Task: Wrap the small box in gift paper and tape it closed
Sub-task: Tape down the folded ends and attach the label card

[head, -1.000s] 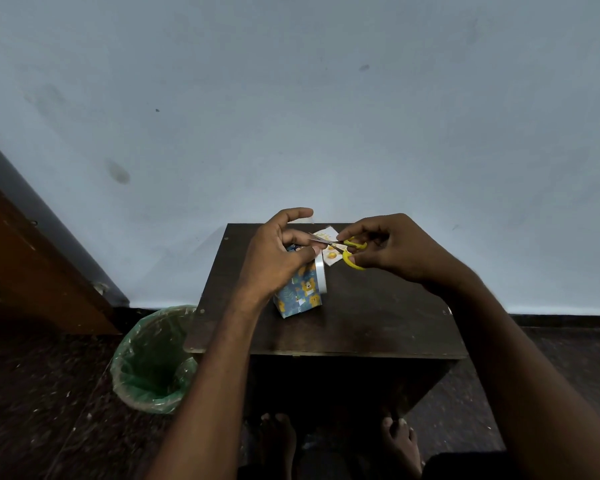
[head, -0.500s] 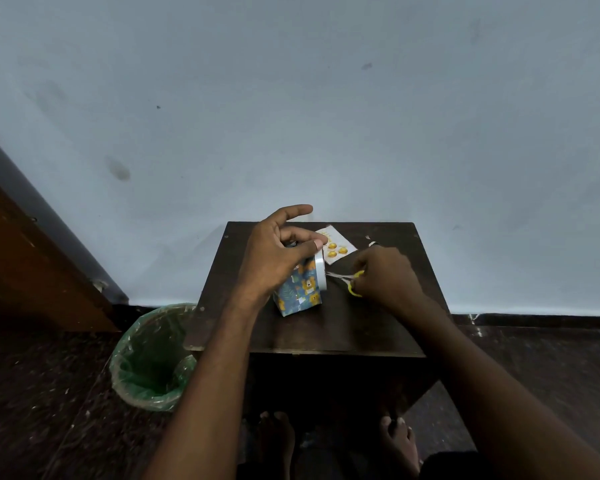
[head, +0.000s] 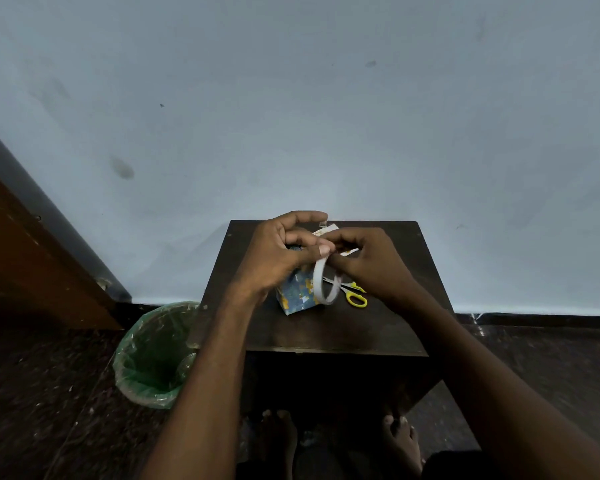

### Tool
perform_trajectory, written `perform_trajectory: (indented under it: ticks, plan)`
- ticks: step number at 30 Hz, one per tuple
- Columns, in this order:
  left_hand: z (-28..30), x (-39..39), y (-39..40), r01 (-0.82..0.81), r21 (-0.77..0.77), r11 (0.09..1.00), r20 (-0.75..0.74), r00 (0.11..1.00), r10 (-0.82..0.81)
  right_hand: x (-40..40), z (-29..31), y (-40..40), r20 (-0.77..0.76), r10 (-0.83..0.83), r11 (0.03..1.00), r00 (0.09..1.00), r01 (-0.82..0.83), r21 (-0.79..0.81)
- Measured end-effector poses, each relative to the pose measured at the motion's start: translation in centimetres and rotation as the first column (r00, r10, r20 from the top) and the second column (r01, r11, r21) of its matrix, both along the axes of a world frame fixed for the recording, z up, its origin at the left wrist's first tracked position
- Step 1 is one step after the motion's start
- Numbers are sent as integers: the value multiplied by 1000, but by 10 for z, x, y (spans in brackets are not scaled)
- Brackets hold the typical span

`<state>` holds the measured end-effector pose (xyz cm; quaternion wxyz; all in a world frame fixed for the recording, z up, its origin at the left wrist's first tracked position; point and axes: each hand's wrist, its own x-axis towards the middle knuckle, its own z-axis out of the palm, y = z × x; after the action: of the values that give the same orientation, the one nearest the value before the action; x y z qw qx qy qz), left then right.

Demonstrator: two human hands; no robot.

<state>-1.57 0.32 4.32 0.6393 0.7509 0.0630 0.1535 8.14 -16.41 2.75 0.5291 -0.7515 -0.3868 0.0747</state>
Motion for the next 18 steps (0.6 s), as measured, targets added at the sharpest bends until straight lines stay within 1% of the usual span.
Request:
perform_trajectory:
  ticks: [2, 3, 5, 8, 14, 18]
  plan:
    - [2, 1, -2, -65, -58, 996, 10, 998, 65, 0, -1, -3, -62, -70, 997, 996, 73, 35]
    - [3, 2, -3, -89, -86, 992, 12, 996, 90, 0, 0, -4, -70, -104, 992, 992, 108, 60]
    - [5, 3, -6, -122, -114, 986, 9, 992, 123, -1, 1, -3, -3, -155, 985, 988, 155, 82]
    - [7, 3, -9, -168, -114, 979, 1, 986, 169, -4, 3, -1, 126, -183, 982, 975, 177, 62]
    - [9, 5, -8, -202, -103, 974, -29, 979, 200, 2, -1, -1, 257, -228, 973, 939, 208, 105]
    - [8, 5, -7, -184, -74, 980, -48, 982, 180, 3, 0, -4, 296, -211, 974, 932, 172, 150]
